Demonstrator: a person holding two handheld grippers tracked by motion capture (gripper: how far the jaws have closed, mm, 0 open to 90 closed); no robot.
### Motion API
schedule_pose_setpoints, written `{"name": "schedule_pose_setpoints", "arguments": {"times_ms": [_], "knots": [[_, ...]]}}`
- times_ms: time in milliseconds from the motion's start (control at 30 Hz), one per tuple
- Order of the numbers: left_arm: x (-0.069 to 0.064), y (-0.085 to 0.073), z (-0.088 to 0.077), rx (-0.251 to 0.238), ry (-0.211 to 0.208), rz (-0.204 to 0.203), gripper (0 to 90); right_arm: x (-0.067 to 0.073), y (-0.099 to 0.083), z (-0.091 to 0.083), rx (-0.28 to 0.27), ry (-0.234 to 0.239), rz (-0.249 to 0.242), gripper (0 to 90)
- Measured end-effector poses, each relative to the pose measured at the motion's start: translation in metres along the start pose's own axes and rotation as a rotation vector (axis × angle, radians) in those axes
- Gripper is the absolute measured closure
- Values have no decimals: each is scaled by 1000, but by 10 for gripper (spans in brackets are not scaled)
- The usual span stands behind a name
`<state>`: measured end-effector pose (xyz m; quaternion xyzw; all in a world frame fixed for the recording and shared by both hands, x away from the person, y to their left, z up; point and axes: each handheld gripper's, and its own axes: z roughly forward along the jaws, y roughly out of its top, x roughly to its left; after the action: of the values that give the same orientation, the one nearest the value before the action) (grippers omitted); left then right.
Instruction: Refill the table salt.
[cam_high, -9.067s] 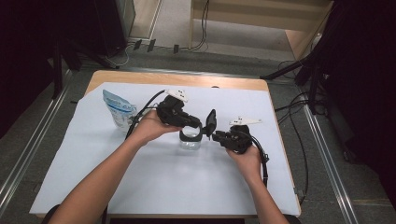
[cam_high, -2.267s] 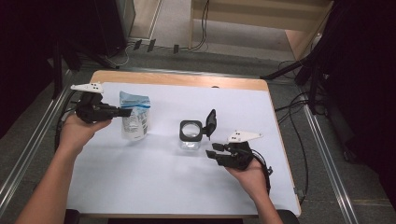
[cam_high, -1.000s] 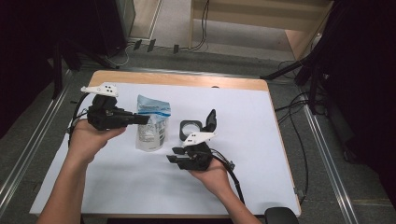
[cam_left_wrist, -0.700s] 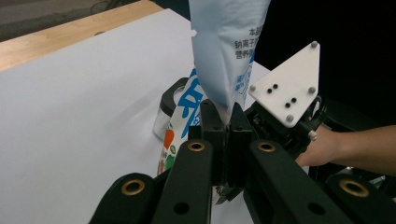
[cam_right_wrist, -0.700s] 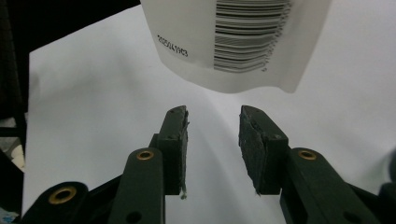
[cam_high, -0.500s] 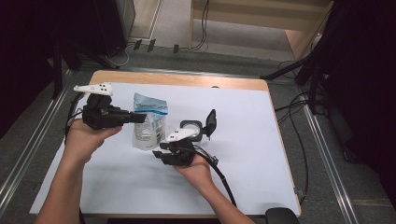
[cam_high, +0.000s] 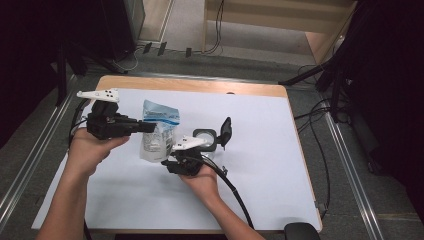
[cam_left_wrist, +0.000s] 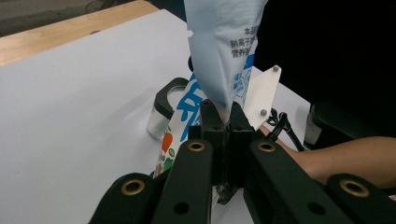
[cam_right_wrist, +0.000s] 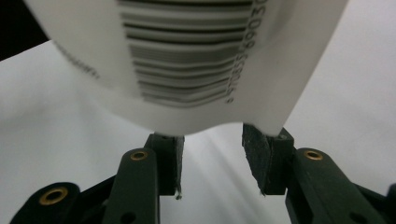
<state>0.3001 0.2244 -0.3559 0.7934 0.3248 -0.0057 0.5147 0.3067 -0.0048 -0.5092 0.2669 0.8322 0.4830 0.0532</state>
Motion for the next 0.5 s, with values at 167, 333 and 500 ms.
{"name": "schedule_pose_setpoints", "arguments": {"times_ms": [167,333,500], "knots": [[1,0,5,19,8,-5,900,-1,0,4,-15,-7,3,564],[6,-2,13,29,1,-27,900,4,0,6,-7,0,-31,558],[7,-1,20,35,18,-29,900,10,-2,7,2,-7,-87,507]]}}
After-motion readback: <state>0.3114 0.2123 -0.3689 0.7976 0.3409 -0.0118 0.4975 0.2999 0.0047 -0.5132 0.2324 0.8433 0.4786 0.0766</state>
